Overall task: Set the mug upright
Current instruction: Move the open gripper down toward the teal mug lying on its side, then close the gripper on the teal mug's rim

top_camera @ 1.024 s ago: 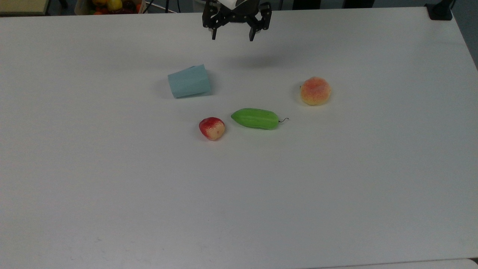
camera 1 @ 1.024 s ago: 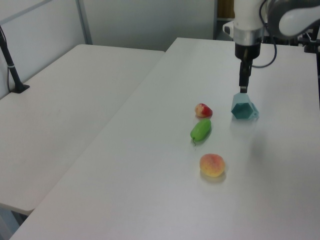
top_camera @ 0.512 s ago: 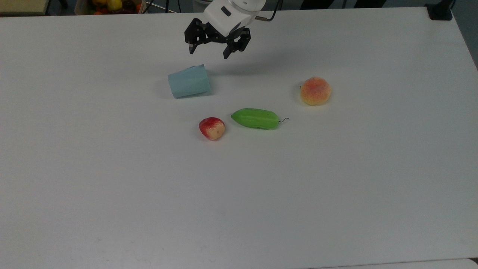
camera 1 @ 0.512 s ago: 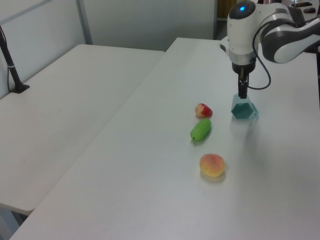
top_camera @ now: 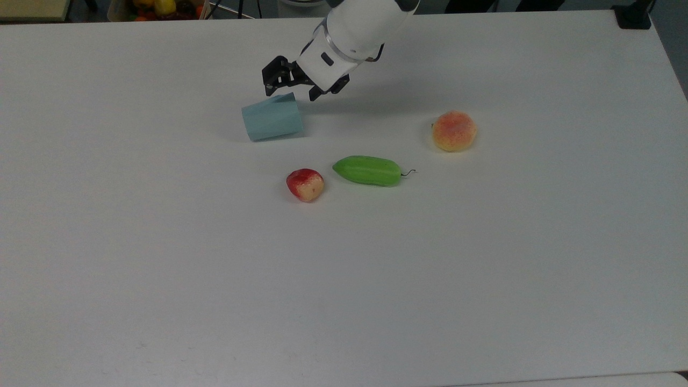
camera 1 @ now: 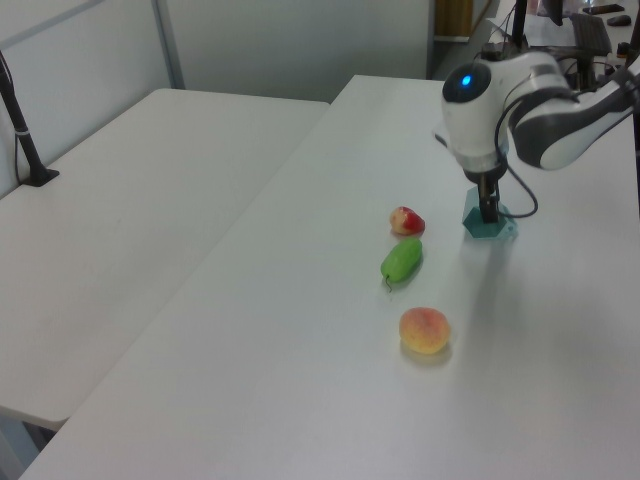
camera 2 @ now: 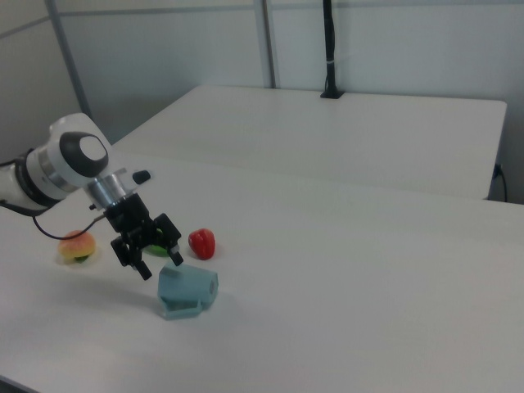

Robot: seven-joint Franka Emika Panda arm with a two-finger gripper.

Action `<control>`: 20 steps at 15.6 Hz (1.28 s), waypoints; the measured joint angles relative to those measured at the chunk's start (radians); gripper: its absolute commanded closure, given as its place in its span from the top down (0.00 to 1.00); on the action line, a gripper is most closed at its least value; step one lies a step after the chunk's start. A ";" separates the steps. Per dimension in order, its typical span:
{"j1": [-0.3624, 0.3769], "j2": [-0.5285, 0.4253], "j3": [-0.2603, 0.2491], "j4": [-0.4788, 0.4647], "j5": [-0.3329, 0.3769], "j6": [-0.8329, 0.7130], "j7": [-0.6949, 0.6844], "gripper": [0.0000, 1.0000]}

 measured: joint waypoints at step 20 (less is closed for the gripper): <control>-0.050 0.047 -0.050 0.003 -0.229 0.029 0.027 0.00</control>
